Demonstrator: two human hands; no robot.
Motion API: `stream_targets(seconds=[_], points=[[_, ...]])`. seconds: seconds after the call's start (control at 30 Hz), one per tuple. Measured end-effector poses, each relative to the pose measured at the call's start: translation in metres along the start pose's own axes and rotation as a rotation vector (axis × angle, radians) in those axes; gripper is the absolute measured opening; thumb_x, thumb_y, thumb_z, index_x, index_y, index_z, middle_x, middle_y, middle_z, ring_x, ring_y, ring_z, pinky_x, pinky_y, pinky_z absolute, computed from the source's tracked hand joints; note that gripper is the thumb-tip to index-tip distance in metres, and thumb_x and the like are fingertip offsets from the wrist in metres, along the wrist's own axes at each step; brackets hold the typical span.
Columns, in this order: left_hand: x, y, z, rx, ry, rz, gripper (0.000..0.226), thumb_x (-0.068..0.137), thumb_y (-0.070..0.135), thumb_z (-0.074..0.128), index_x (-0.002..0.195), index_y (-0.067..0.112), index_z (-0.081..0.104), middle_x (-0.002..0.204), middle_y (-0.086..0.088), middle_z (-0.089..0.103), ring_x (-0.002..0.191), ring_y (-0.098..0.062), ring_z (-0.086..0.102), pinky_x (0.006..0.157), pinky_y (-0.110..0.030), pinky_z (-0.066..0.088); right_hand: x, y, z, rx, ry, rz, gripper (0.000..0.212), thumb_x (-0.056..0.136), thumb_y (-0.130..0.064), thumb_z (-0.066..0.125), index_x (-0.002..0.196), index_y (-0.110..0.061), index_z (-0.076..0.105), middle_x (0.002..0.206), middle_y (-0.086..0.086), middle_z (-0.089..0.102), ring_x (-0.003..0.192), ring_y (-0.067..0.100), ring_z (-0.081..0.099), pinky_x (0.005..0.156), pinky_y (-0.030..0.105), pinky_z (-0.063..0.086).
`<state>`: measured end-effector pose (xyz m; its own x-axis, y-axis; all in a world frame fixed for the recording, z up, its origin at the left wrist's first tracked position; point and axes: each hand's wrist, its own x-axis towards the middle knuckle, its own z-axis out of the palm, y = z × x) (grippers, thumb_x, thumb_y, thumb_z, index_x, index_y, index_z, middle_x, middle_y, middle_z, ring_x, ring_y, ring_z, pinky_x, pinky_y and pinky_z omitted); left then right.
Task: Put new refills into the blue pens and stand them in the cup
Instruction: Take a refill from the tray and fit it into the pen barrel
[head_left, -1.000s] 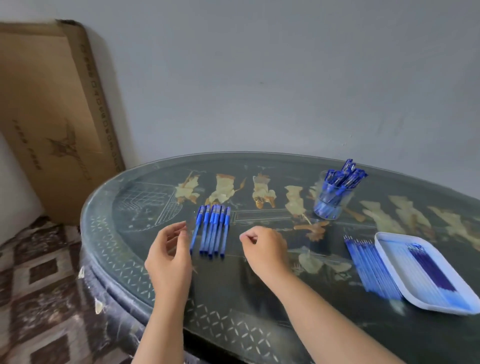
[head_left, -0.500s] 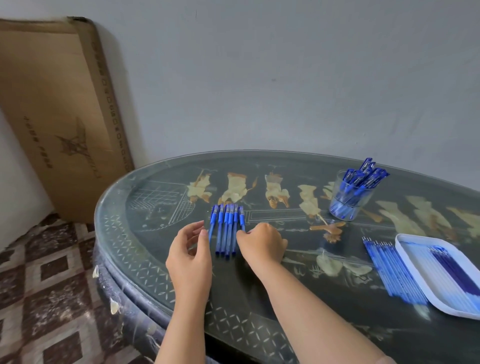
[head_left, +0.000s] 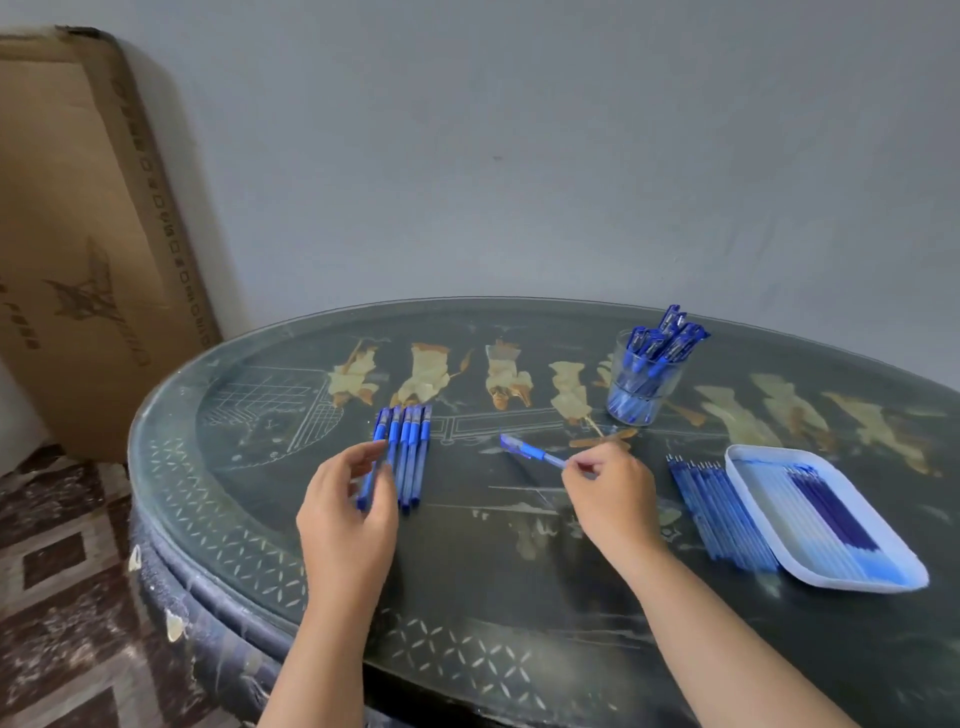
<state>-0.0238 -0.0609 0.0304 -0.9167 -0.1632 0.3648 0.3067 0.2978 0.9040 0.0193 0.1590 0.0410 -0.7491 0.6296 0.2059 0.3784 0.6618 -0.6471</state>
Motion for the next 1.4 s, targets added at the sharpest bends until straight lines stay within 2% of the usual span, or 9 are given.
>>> stream_targets(seconds=[0.1,0.27,0.37,0.53,0.63,0.77,0.97,1.17,1.4], points=[[-0.013,0.009,0.016,0.145,-0.201,0.220,0.029,0.085,0.011,0.072,0.110,0.026,0.069,0.104,0.020,0.062,0.097,-0.003,0.057,0.088,-0.004,0.037,-0.017,0.031,-0.032,0.225,-0.048,0.012,0.007,0.090,-0.017,0.066,0.086,-0.018,0.072,0.085,-0.013,0.067,0.077,-0.005,0.058,0.064,0.004,0.042],[-0.049,0.019,0.049,0.304,-0.592,0.418,0.042,0.084,0.026,0.075,0.125,0.026,0.066,0.121,0.015,0.061,0.113,-0.006,0.053,0.099,-0.003,0.028,-0.036,0.065,-0.054,0.346,-0.144,-0.027,0.015,0.092,-0.016,0.065,0.084,-0.028,0.071,0.087,-0.018,0.070,0.088,-0.006,0.060,0.070,0.003,0.039],[-0.056,0.023,0.058,0.286,-0.550,0.378,0.034,0.084,0.022,0.076,0.117,0.027,0.070,0.110,0.017,0.062,0.095,-0.011,0.063,0.091,-0.013,0.043,-0.038,0.070,-0.061,0.392,-0.197,-0.044,0.013,0.093,-0.017,0.063,0.088,-0.025,0.073,0.087,-0.013,0.072,0.086,-0.009,0.058,0.070,0.002,0.038],[-0.059,0.026,0.058,0.254,-0.515,0.304,0.018,0.081,0.013,0.078,0.095,0.023,0.075,0.094,0.020,0.055,0.083,-0.002,0.062,0.076,-0.001,0.038,-0.042,0.073,-0.065,0.409,-0.243,-0.136,0.014,0.091,-0.016,0.067,0.084,-0.027,0.073,0.081,-0.016,0.071,0.083,-0.008,0.060,0.072,0.004,0.041],[-0.062,0.026,0.056,0.234,-0.531,0.236,0.018,0.081,0.010,0.077,0.089,0.025,0.070,0.089,0.019,0.064,0.089,0.005,0.060,0.078,0.000,0.037,-0.044,0.077,-0.056,0.174,-0.093,-0.392,0.003,0.085,-0.025,0.073,0.083,-0.027,0.073,0.076,-0.020,0.067,0.077,0.001,0.058,0.077,0.023,0.045],[-0.062,0.028,0.056,0.227,-0.563,0.181,0.017,0.079,0.014,0.079,0.089,0.024,0.070,0.085,0.018,0.068,0.091,0.007,0.058,0.076,0.000,0.036,-0.047,0.076,-0.037,-0.070,-0.041,-0.584,0.029,0.086,-0.048,0.054,0.095,-0.029,0.073,0.083,-0.015,0.069,0.080,0.011,0.061,0.078,0.035,0.039],[-0.061,0.032,0.055,0.172,-0.605,0.197,0.017,0.078,0.019,0.080,0.090,0.030,0.073,0.086,0.021,0.069,0.088,0.006,0.062,0.079,-0.004,0.041,-0.046,0.073,-0.020,-0.080,-0.010,-0.639,0.030,0.094,-0.036,0.045,0.097,-0.026,0.073,0.081,-0.007,0.064,0.079,0.020,0.060,0.075,0.036,0.034],[-0.059,0.035,0.055,0.212,-0.642,0.136,0.021,0.085,0.023,0.073,0.078,0.041,0.067,0.075,0.021,0.067,0.079,0.005,0.058,0.067,-0.004,0.039,-0.048,0.071,-0.022,-0.123,0.091,-0.734,0.026,0.095,-0.029,0.046,0.094,-0.021,0.071,0.081,-0.005,0.063,0.077,0.022,0.058,0.074,0.036,0.033],[-0.057,0.036,0.053,0.177,-0.667,0.032,0.010,0.091,0.026,0.067,0.083,0.022,0.072,0.074,0.002,0.071,0.071,-0.016,0.060,0.061,-0.011,0.042,-0.052,0.070,-0.021,-0.177,0.162,-0.785,0.022,0.096,-0.024,0.048,0.093,-0.018,0.069,0.079,-0.002,0.059,0.075,0.024,0.054,0.072,0.037,0.035]])
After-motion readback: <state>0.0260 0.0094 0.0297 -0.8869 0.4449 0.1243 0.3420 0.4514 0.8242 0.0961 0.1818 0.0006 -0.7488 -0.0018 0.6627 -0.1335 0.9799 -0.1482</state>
